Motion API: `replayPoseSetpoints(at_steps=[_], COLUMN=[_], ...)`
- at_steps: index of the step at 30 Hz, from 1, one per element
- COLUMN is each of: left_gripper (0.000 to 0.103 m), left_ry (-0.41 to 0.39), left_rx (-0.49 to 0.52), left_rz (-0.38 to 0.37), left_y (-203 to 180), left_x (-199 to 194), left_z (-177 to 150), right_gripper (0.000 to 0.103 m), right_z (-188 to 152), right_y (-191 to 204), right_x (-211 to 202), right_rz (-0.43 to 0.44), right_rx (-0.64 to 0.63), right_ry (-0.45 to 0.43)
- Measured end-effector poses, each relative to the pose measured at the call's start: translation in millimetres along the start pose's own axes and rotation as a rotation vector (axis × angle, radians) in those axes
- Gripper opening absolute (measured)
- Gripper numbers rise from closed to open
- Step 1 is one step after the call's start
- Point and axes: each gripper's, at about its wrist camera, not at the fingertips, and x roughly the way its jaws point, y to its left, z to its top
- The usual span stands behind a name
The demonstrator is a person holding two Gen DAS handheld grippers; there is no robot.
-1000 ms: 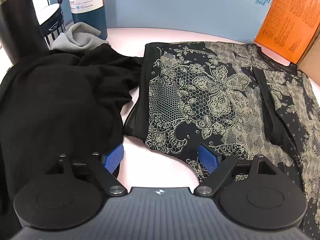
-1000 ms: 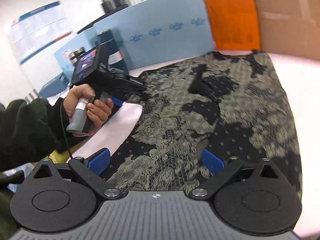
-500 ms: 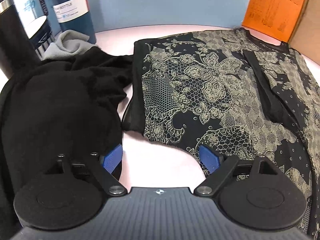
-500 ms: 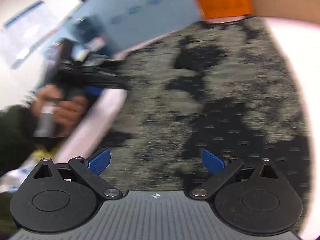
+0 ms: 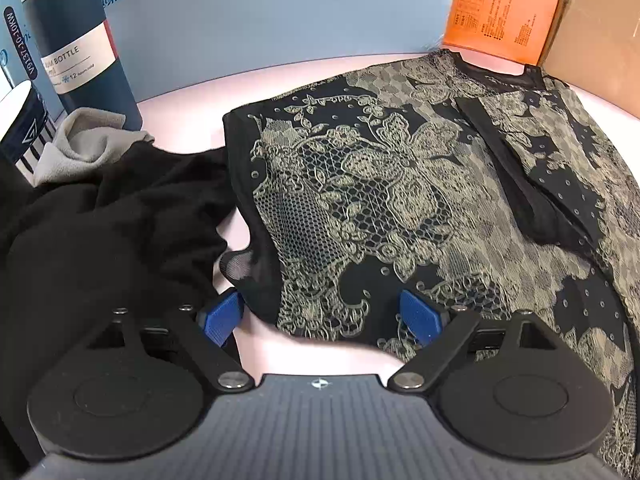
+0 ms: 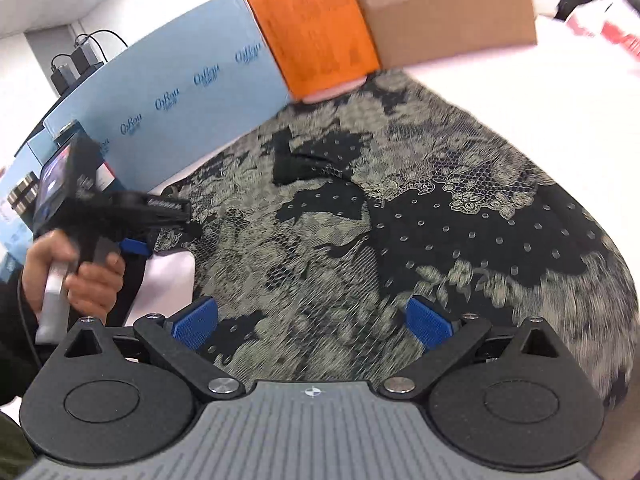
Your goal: Fold clothes
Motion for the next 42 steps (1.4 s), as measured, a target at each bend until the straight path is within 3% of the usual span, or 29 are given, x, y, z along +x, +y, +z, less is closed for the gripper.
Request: replayPoseSetpoints(at_steps=[6,13,17,22,25,28,31,34,39,42], left_gripper=[0.084,0.084,0.084,0.084,0.081,0.081,0.081,0.081,0.083,0.083], left_ry=[-0.005,0.010,0.030,0.046,0.051,0.051,0.049,0.048,0.034,0.023], left_rx=[0.029,-0.009,-0.036,-0.058,-0.036,-0.005,0.010,0.024,0.054,0.058], left_rz=[-0.018,-0.040,-0.068,-0.066,-0.051,-0.040,-0.031,-0.020,-0.003,0.000], left_y=[2,8,14,16,11,8,8,7,3,3], left_x=[3,6,9,13,14,15,16,18,19,20], left_z=[3,10,19,27,29,28,28,29,28,28], right_gripper=[0.102,0.101,0.101,0.101,0.098,0.098,0.093,0.084,0.083,0.066], right_z=[-36,-69,-84,-99,-106,-111,-115,-120,-150,-163], right_y=[38,68,66,80,86,91,105,116,119,120], right_x=[-15,-30,-35,-34,-29,-28,-30,-28,-15,-10], right_rz=[-0.075,-0.144,-0.160,-0.202,-0.164,-0.162,-0.174,-0.172,-0.133,-0.151], right_rx=[-0.010,-0.225,-0.173,-0.206,-0.192,-0.210,-0.329,-0.549,-0.899,-0.981], right_ry=[-0.019,0.006,0.043,0.067,0.111,0.101,0.049,0.036,0.051,0.013])
